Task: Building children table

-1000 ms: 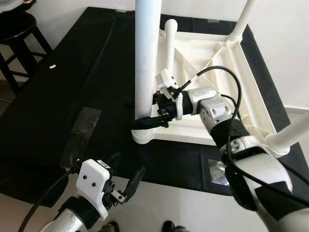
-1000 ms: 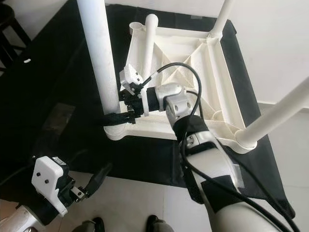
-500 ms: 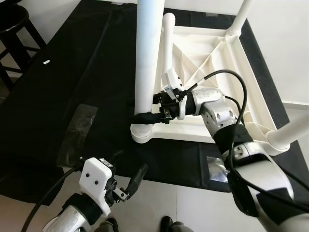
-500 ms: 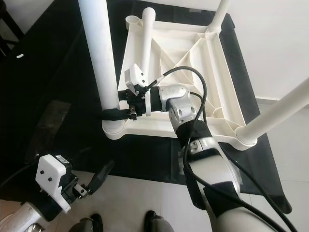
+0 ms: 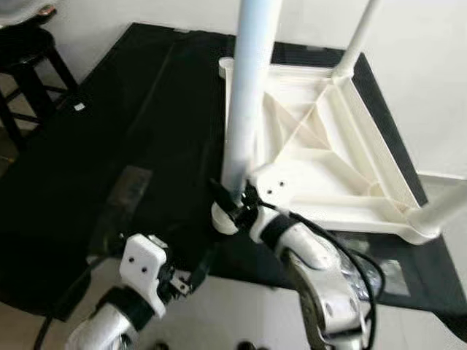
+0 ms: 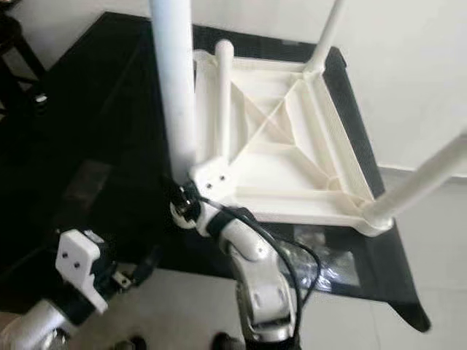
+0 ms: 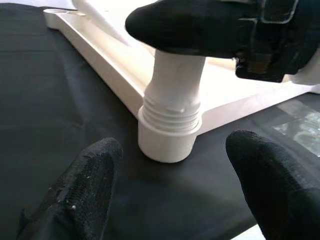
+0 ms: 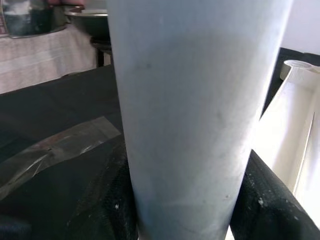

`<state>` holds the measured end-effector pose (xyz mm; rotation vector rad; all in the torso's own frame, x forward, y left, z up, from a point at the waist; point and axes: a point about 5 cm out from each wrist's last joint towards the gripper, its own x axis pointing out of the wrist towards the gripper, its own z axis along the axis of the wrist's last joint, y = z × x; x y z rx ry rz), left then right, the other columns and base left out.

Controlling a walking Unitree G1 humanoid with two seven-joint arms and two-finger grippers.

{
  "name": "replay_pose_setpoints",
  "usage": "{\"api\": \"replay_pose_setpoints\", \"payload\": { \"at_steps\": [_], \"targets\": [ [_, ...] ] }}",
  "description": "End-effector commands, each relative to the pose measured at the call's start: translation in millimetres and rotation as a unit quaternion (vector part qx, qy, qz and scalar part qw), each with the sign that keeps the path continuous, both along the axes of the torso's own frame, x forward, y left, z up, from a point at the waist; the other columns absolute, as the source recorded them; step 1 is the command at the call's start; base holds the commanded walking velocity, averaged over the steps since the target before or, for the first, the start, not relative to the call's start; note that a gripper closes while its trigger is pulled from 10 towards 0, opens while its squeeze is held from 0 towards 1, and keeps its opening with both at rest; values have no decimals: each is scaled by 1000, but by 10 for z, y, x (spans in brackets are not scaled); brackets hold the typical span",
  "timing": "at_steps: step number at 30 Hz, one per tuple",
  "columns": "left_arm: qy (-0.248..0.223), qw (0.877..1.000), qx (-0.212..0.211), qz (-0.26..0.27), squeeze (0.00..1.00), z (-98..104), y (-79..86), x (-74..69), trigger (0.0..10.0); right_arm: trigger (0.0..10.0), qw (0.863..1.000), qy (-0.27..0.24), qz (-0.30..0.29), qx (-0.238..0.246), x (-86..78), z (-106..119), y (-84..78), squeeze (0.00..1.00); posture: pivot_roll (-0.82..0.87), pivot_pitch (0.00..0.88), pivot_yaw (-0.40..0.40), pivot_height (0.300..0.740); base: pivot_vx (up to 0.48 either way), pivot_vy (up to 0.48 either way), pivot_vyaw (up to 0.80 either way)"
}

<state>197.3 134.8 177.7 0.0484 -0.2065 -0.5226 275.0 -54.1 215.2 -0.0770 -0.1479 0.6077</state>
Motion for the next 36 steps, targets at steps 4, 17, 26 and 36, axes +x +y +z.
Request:
{"api": "replay_pose_setpoints", "payload": {
  "at_steps": [4,17,26,36],
  "targets": [
    [9,1000,11,2,0,-79,11,22,10000,10000,993,106,49,12,27,-285,158,78,4,266,-110,740,0,0,0],
    [1,1000,8,5,0,-115,-21,93,10000,10000,908,5,407,-100,363,257,-130,0,43,231,-130,740,0,0,0],
    [-3,1000,11,11,0,-133,-41,82,10000,10000,850,30,511,-123,552,365,-107,0,84,219,-146,740,0,0,0],
    [-9,1000,10,22,0,-145,-25,40,10000,0,816,35,559,-143,642,411,-123,0,87,211,-156,740,0,0,0]
  ]
}}
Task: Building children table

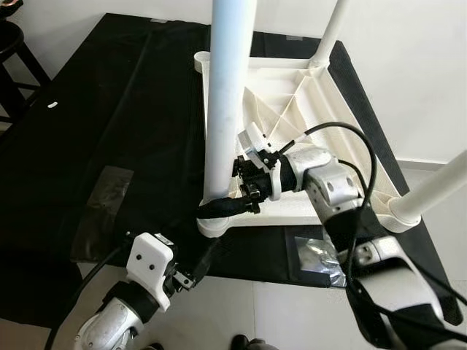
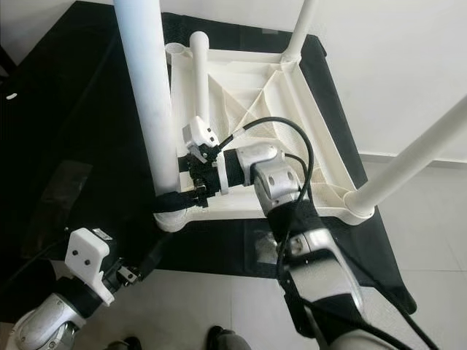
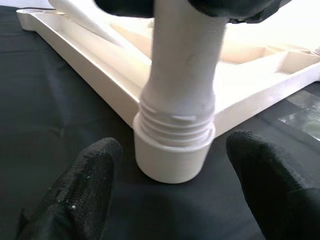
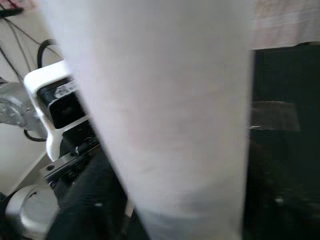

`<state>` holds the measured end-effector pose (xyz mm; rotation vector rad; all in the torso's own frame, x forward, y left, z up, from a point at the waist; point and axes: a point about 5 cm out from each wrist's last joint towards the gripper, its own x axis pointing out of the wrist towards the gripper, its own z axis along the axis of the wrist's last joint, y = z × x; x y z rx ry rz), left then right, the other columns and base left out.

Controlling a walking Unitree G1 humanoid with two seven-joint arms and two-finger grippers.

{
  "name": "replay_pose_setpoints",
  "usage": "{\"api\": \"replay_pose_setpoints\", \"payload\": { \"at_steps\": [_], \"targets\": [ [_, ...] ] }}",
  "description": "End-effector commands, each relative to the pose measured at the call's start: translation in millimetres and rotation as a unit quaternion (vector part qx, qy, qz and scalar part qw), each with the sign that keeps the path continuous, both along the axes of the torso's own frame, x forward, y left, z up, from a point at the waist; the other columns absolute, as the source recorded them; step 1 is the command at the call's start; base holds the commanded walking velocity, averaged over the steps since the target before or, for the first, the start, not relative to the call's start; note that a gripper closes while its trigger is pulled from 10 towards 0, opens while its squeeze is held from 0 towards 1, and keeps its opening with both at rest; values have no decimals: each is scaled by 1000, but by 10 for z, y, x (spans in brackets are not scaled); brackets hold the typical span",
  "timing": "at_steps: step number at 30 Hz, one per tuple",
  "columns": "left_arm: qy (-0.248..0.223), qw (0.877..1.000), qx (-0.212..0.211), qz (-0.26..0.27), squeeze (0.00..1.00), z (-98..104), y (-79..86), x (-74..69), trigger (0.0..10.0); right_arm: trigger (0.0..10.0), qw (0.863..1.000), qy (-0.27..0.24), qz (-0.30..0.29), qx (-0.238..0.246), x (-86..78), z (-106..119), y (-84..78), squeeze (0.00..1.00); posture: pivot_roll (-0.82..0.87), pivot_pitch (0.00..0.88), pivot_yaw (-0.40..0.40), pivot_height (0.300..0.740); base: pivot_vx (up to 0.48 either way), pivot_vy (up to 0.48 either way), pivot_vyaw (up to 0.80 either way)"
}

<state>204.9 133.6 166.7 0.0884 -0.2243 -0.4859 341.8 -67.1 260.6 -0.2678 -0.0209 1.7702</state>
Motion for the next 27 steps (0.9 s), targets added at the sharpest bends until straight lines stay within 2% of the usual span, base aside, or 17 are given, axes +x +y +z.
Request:
{"api": "replay_pose_setpoints", "payload": {
  "at_steps": [1,5,7,10,11,12,13,14,15,16,17,18,19,21,23,26,27],
  "targets": [
    [5,1000,-5,2,0,-35,-12,-36,10000,0,1000,6,24,-5,-26,-42,7,0,87,211,-156,740,0,0,0],
    [2,1000,-5,17,0,-33,23,-60,10000,0,1000,6,12,-8,-15,-96,-63,0,78,214,-158,740,0,0,0],
    [-3,999,0,48,0,-30,67,-107,10000,0,999,-2,-52,-11,41,-202,-180,0,58,215,-160,740,0,0,0],
    [-4,998,2,55,0,-29,76,-118,10000,0,998,-4,-67,-12,60,-227,-208,0,58,215,-160,740,0,0,0],
    [-2,998,6,67,0,-28,97,-165,10000,0,990,-12,-137,-16,92,-314,-304,0,32,220,-156,740,0,0,0],
    [-2,998,6,67,0,-28,97,-165,10000,0,990,-12,-137,-16,92,-314,-304,0,32,220,-156,740,0,0,0],
    [18,998,8,65,0,-57,98,-358,10000,0,936,8,-351,-25,51,-569,-533,0,10,222,-149,740,0,0,0],
    [18,998,8,65,0,-57,98,-358,10000,0,936,8,-351,-25,51,-569,-533,0,10,222,-149,740,0,0,0],
    [28,998,7,57,0,-70,76,-461,10000,0,892,8,-452,-17,-53,-686,-588,0,-1,227,-142,740,0,0,0],
    [33,998,5,47,0,-75,45,-540,10000,0,846,38,-531,8,-213,-786,-558,0,-6,230,-137,740,0,0,0],
    [33,998,5,47,0,-75,45,-540,10000,0,846,38,-531,8,-213,-786,-558,0,-6,230,-137,740,0,0,0],
    [35,999,4,42,0,-77,25,-581,10000,0,814,61,-576,26,-327,-836,-550,0,-6,230,-137,740,0,0,0],
    [32,999,3,37,0,-78,17,-570,10000,0,797,74,-599,27,-509,-942,-413,0,-7,239,-131,740,0,0,0],
    [24,999,6,28,0,-78,19,-506,10000,0,789,82,-608,29,-666,-1021,-215,0,-7,235,-123,740,0,0,0],
    [20,1000,8,23,0,-76,20,-477,10000,0,789,83,-608,32,-686,-1036,-154,0,-7,230,-121,740,0,0,0],
    [10,1000,11,0,0,-60,-12,-405,10000,0,797,90,-596,48,-623,-1001,-29,0,2,221,-120,740,0,0,0],
    [10,1000,9,-13,0,-60,-31,-386,10000,4980,805,84,-585,50,-595,-966,10,0,7,217,-118,740,0,0,0]
  ]
}}
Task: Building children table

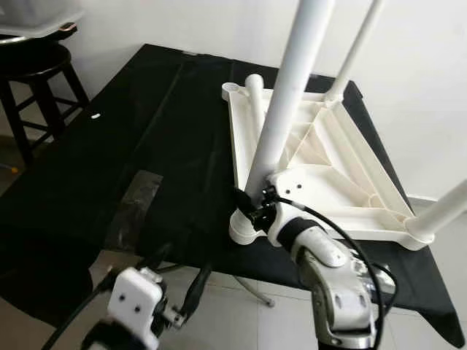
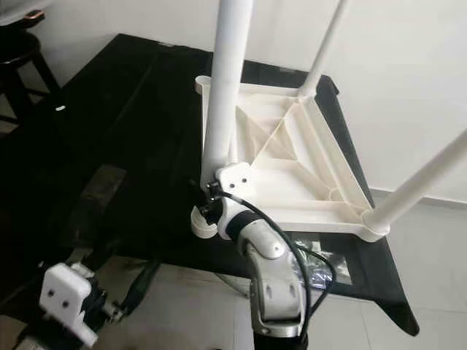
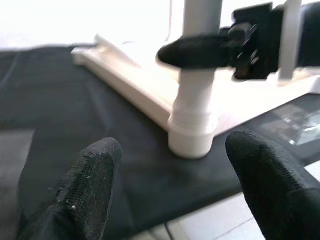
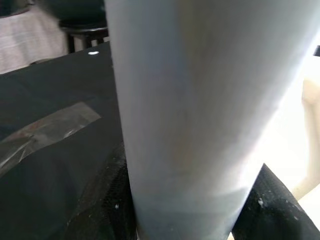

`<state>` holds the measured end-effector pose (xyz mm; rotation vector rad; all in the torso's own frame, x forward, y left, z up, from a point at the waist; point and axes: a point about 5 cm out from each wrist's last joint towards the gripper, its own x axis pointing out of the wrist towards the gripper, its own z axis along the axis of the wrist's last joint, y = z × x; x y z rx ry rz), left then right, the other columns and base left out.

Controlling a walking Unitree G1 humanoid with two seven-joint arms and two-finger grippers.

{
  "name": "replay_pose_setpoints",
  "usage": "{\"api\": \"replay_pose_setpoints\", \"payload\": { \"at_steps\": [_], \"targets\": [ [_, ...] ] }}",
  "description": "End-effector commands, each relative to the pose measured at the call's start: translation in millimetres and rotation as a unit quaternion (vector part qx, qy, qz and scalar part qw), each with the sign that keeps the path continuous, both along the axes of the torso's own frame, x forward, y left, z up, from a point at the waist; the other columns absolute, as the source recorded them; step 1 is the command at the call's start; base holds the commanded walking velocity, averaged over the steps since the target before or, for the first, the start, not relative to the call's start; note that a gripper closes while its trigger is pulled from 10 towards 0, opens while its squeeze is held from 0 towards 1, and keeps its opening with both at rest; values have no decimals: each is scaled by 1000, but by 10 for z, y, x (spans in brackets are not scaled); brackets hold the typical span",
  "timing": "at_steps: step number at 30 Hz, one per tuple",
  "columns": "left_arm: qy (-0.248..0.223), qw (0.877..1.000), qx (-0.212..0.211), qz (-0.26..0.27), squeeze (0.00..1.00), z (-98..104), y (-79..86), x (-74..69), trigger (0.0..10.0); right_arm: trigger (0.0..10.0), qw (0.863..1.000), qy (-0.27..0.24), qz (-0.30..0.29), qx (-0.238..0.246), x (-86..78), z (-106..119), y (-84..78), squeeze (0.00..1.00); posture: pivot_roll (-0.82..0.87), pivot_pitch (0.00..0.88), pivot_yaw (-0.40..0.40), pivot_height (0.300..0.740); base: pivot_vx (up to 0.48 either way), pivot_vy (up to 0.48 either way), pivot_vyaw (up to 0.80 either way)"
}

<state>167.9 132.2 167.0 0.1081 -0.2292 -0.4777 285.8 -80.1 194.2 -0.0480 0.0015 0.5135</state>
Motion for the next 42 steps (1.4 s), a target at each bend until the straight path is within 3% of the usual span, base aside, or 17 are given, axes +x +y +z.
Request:
{"api": "replay_pose_setpoints", "payload": {
  "at_steps": [1,5,6,11,13,14,15,16,19,21,25,29,30,33,40,41,42],
  "targets": [
    [16,999,-1,-32,0,-63,-34,-5,10000,10000,997,73,24,-1,-6,-274,169,0,8,216,-119,740,0,0,0],
    [22,998,-6,-61,0,-70,-70,-4,10000,10000,995,62,72,-6,31,-196,217,0,8,208,-115,740,0,0,0],
    [25,996,-7,-82,0,-74,-97,-2,10000,10000,993,53,101,0,73,-143,216,1000,6,204,-112,740,0,0,0],
    [47,987,-20,-151,0,-99,-179,33,10000,10000,976,4,218,-9,190,106,156,1000,11,196,-113,740,0,0,0],
    [47,987,-20,-151,0,-99,-179,33,10000,10000,976,4,218,-9,190,106,156,1000,11,196,-113,740,0,0,0],
    [53,984,-22,-168,0,-107,-198,36,10000,10000,967,-13,252,-17,238,190,103,769,11,194,-112,740,0,0,0],
    [53,984,-22,-168,0,-107,-198,36,10000,10000,967,-13,252,-17,238,190,103,769,11,194,-112,740,0,0,0],
    [56,982,-24,-180,0,-111,-212,39,10000,10000,954,-36,294,-38,284,266,41,0,14,194,-112,740,0,0,0],
    [57,978,-28,-198,0,-115,-239,37,10000,10000,914,-53,396,-63,385,403,-90,0,21,192,-120,740,0,0,0],
    [57,977,-30,-201,0,-113,-241,37,10000,10000,906,-53,415,-60,413,427,-104,0,21,192,-120,740,0,0,0],
    [54,973,-33,-221,0,-101,-281,37,10000,10000,857,-32,511,-57,483,517,-88,0,35,187,-139,740,0,0,0],
    [53,973,-33,-224,0,-97,-285,44,10000,10000,846,-34,529,-59,510,564,-59,0,35,187,-139,740,0,0,0],
    [52,973,-33,-224,0,-96,-283,47,10000,0,837,-30,544,-52,517,608,-40,0,36,187,-139,740,0,0,0],
    [50,973,-34,-224,0,-107,-296,51,10000,0,810,-20,583,-55,547,662,-50,0,32,177,-142,740,0,0,0],
    [43,977,-36,-204,0,-119,-299,61,10000,0,819,-21,569,-77,579,586,-155,0,23,163,-150,740,0,0,0],
    [42,978,-35,-201,0,-121,-300,62,10000,0,831,-26,551,-76,578,542,-185,0,18,162,-152,740,0,0,0],
    [39,979,-36,-195,0,-121,-299,64,10000,0,857,-31,510,-72,558,449,-234,0,18,162,-152,740,0,0,0]
  ]
}}
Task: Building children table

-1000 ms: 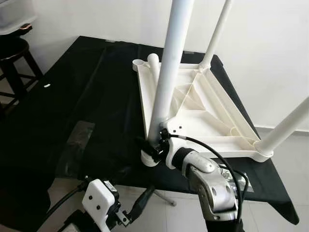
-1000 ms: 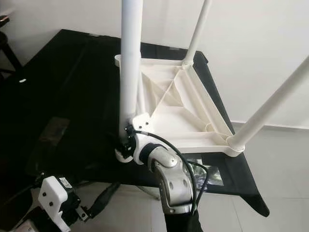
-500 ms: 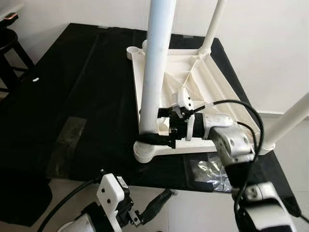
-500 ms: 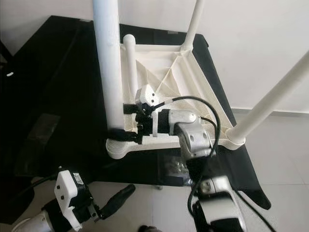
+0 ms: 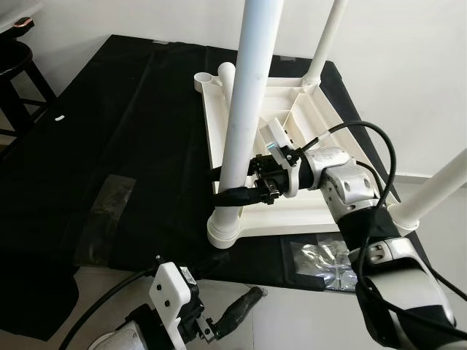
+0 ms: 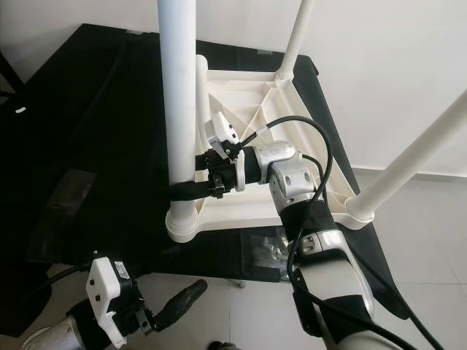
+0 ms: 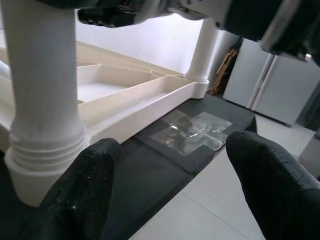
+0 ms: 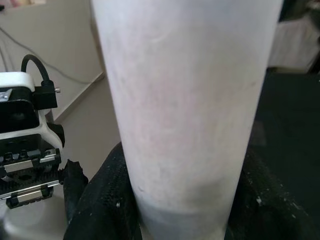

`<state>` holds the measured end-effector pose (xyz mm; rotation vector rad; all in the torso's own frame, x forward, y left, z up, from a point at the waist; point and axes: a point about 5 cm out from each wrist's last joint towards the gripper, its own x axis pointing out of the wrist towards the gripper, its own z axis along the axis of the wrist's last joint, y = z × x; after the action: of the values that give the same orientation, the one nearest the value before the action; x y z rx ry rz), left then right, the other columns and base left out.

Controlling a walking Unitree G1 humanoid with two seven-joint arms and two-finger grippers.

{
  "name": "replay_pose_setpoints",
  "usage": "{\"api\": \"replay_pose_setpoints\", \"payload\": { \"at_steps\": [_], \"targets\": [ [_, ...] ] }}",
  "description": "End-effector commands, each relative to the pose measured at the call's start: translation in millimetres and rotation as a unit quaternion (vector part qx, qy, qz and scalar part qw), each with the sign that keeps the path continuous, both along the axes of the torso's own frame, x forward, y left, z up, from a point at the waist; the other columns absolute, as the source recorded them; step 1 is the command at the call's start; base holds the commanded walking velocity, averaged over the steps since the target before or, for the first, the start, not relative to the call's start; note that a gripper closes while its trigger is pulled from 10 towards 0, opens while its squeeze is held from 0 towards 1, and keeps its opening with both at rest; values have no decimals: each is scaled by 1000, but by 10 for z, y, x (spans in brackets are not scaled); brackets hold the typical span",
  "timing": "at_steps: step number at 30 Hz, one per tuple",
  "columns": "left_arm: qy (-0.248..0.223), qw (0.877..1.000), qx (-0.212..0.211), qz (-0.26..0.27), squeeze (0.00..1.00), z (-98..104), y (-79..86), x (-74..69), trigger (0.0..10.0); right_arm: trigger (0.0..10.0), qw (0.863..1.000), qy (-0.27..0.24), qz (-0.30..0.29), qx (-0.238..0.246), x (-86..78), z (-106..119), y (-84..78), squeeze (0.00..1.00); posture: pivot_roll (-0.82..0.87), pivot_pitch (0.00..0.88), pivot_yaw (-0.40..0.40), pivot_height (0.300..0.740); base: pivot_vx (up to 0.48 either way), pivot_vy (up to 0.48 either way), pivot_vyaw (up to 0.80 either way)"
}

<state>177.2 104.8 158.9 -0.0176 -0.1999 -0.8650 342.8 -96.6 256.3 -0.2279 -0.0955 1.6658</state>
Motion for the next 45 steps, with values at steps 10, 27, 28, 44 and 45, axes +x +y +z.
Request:
{"api": "replay_pose_setpoints", "payload": {
  "at_steps": [10,27,28,44,45],
  "targets": [
    [-1,1000,2,21,0,-40,48,6,10000,0,780,45,-621,65,-428,-922,-135,0,-18,177,-125,740,0,0,0],
    [-4,1000,8,24,0,-71,57,78,10000,10000,865,37,-496,61,-384,-694,179,1000,-12,151,-108,740,0,0,0],
    [-4,1000,8,21,0,-73,48,80,10000,10000,891,34,-447,70,-353,-593,194,1000,-12,151,-105,740,0,0,0],
    [-3,1000,8,14,0,-68,13,43,10000,10000,996,-8,-92,-4,-124,-140,-10,0,31,169,-95,740,0,0,0],
    [-2,1000,9,13,0,-67,14,32,10000,10000,997,2,-76,-5,-71,-114,-17,0,36,173,-93,740,0,0,0]
  ]
}}
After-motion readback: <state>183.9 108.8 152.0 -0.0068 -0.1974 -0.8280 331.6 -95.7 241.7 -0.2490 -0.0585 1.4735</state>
